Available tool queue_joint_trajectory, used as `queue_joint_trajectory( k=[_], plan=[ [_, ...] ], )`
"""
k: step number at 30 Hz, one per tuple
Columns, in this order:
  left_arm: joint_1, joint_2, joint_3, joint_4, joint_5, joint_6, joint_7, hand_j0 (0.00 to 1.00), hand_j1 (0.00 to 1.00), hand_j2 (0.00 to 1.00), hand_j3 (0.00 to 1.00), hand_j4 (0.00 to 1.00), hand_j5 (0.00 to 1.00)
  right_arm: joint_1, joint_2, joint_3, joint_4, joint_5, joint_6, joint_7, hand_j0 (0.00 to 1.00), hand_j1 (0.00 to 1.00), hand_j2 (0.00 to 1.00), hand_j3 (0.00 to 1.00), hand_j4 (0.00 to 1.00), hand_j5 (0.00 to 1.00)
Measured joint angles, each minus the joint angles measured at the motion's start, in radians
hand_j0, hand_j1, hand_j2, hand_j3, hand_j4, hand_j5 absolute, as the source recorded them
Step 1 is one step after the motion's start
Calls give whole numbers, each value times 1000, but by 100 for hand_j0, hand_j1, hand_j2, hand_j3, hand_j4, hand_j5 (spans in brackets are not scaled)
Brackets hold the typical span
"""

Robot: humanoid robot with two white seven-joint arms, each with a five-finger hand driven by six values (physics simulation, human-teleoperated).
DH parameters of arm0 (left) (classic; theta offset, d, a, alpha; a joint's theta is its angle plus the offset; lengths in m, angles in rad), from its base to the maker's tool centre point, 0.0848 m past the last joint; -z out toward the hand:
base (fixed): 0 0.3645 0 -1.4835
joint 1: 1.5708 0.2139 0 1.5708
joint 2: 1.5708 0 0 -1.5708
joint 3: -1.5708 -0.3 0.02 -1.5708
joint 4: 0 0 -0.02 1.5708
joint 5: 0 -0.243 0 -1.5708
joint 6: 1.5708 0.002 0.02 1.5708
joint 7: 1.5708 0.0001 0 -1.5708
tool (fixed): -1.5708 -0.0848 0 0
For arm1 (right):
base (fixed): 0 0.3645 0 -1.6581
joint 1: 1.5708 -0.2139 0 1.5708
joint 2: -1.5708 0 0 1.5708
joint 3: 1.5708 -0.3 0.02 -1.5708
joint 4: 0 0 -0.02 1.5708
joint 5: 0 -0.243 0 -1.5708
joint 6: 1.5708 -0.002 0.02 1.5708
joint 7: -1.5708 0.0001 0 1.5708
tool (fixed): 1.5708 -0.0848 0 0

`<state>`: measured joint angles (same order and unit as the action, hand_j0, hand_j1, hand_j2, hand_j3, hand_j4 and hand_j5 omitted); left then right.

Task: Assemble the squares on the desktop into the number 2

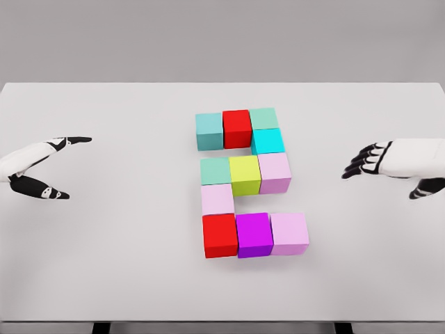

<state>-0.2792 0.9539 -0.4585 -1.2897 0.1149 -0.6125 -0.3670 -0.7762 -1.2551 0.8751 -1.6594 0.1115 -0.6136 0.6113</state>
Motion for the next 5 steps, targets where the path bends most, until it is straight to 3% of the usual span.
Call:
queue_joint_trajectory(
  k=[5],
  plan=[
    [0, 0, 1, 0, 1, 0, 0, 100, 100, 100, 100, 100, 100, 3, -15, -111, 87, -217, 1, 0, 100, 100, 100, 100, 100, 100]
  ],
)
